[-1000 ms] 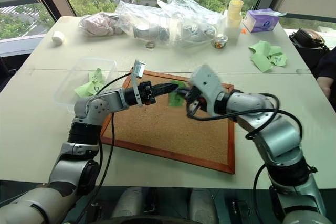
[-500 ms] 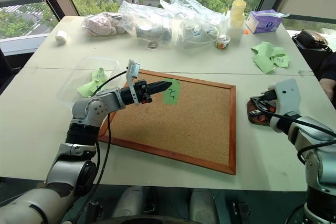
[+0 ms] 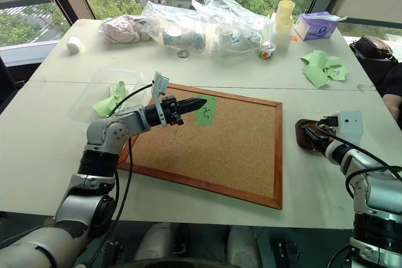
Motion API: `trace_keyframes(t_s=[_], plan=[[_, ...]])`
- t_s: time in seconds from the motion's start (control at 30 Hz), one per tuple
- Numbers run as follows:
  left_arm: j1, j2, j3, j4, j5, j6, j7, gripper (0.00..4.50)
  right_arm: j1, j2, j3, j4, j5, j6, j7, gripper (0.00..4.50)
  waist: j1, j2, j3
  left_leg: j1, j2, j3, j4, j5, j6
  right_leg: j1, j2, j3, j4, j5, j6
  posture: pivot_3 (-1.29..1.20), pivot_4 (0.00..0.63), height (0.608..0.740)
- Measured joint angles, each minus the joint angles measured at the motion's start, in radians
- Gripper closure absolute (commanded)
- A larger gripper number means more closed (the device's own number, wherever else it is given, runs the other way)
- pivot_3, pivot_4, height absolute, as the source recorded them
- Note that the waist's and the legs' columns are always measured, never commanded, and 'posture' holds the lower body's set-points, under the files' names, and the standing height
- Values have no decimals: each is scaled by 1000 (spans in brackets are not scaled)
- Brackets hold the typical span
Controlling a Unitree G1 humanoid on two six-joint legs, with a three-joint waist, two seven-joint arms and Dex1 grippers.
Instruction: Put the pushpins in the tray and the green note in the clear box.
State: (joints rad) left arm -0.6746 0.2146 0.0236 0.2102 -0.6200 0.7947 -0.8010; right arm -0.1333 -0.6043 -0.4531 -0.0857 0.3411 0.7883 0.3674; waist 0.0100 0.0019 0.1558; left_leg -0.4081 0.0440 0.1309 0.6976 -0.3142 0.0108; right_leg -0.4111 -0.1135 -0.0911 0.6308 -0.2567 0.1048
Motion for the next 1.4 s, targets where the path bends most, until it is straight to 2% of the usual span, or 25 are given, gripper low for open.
trace_keyframes(t_s=[0.3,0.53,0.67,0.8,1.0,1.1,1.33,1.4], plan=[[6,9,13,-68,1,-39,53,4500,17,-51,-25,-226,109,75,73,21,0,0,0,0,0,0,0,0,0,0,0,0,0,0,0,0,150,740],[5,27,98,-133,30,-107,208,4500,-16,-92,-2,-369,271,153,185,21,1,0,0,0,0,-3,0,0,0,1,0,0,0,0,0,0,150,740],[9,121,218,-154,52,-147,334,4500,-153,-97,104,-415,364,186,240,21,-21,-1,1,1,2,-4,-1,0,0,0,1,0,0,0,0,0,150,740],[60,213,334,-186,53,-162,387,4500,-195,-113,178,-390,369,184,259,21,-17,-1,1,0,2,-4,-1,0,1,0,0,0,0,0,0,0,150,740],[236,267,366,-190,73,-179,376,4500,-244,-112,264,-333,348,146,278,21,-8,-4,2,0,2,-2,0,-1,1,0,-1,0,0,0,0,0,150,740],[251,268,355,-189,87,-184,373,3547,-253,-112,289,-320,342,134,288,0,0,-6,3,0,1,-1,0,-1,1,0,-1,0,0,0,0,0,150,740],[253,281,356,-190,83,-188,387,20,-257,-113,304,-302,318,111,298,0,0,-6,3,0,2,0,0,-1,1,0,-1,0,0,0,0,0,150,740],[253,287,355,-208,73,-180,378,20,-256,-113,308,-302,312,107,300,0,-1,-6,3,0,2,0,0,-1,1,0,-1,0,0,0,0,0,150,740]])
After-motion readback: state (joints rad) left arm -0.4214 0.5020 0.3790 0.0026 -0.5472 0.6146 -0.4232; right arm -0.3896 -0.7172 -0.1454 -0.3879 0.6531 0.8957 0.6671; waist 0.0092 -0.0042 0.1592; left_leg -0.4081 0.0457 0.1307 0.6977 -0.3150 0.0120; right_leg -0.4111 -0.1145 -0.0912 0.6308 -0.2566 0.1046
